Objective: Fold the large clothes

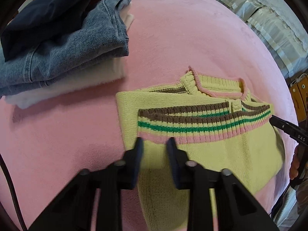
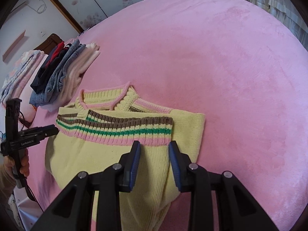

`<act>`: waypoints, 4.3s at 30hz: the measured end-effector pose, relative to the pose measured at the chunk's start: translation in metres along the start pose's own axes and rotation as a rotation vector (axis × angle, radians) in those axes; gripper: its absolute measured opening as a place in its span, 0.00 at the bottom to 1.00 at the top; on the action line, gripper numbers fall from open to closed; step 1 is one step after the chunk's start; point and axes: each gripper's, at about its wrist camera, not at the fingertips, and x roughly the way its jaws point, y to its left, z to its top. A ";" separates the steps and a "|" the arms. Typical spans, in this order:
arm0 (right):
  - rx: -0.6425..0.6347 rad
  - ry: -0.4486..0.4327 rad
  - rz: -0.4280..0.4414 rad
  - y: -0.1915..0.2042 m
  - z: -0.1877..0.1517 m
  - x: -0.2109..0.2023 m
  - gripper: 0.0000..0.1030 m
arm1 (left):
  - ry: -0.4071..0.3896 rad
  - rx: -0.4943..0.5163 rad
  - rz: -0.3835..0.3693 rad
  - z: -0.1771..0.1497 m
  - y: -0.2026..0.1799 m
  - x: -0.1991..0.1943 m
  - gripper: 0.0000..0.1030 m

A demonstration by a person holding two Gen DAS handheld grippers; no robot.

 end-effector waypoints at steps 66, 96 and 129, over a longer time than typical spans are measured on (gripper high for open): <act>-0.024 -0.248 -0.199 0.029 -0.063 -0.017 0.02 | -0.282 -0.210 0.092 -0.079 -0.034 -0.003 0.53; 0.028 -0.291 -0.143 0.083 -0.073 -0.078 0.32 | -0.170 -0.251 0.107 -0.078 -0.079 -0.067 0.67; -0.152 -0.312 -0.137 0.140 -0.139 -0.040 0.32 | -0.206 -0.490 -0.323 -0.156 -0.041 0.002 0.67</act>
